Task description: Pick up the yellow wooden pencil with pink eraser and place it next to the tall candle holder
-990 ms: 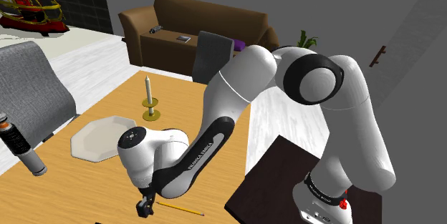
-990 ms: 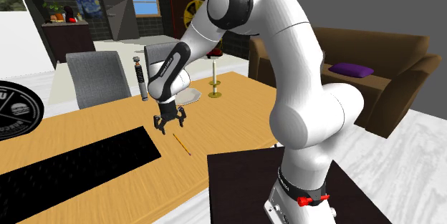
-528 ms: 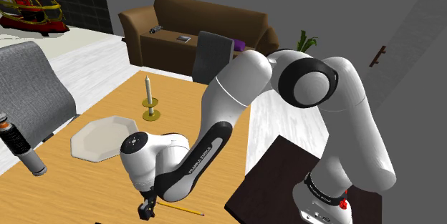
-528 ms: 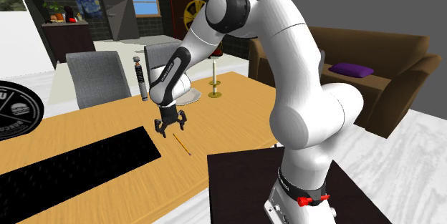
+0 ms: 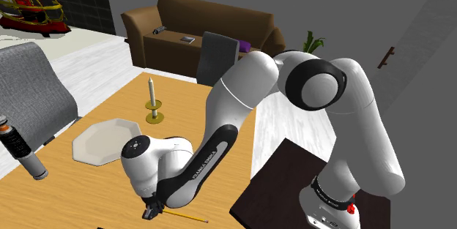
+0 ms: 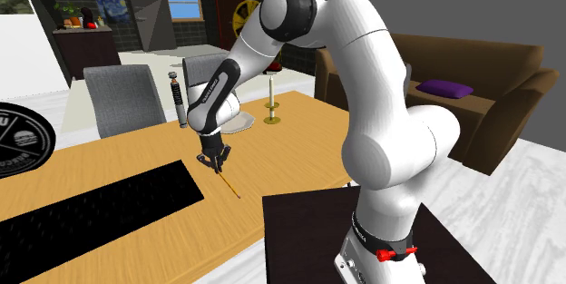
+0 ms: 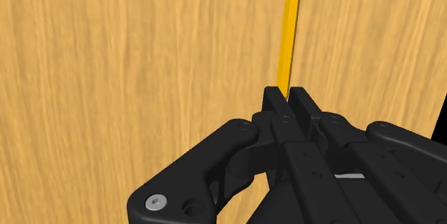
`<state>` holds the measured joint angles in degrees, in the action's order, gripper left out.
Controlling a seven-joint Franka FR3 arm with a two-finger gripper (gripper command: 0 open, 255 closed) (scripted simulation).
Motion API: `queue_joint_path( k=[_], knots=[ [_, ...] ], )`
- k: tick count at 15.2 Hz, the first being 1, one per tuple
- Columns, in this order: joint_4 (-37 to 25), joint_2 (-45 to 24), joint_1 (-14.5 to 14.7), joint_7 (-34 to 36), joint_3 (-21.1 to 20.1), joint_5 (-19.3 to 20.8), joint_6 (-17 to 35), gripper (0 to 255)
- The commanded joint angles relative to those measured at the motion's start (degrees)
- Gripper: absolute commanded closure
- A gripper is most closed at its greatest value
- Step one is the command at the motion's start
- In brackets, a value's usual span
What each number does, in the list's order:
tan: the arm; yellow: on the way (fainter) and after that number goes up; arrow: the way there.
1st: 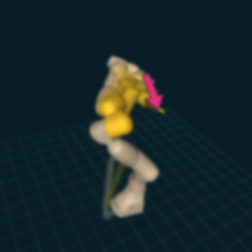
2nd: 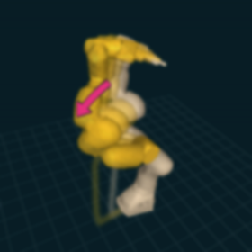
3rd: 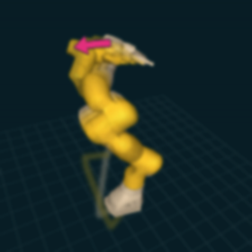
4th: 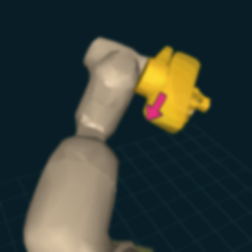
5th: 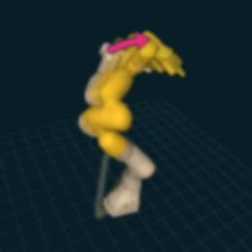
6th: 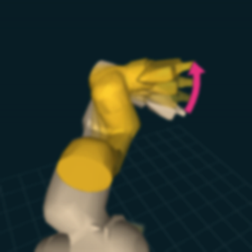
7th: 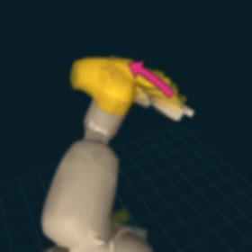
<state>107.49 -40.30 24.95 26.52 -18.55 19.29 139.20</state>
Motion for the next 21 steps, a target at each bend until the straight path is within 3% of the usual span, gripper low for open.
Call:
queue_joint_path(
  k=[1, 5, 21],
  knots=[
    [0.06, -0.23, -0.20, 0.00, 0.37, 0.09, -0.12, 255],
    [0.23, -0.15, -0.29, -0.04, 0.37, 0.10, -0.04, 255],
    [1.89, 9.51, -2.77, -2.51, -3.00, -3.90, -7.78, 255]
  ],
)
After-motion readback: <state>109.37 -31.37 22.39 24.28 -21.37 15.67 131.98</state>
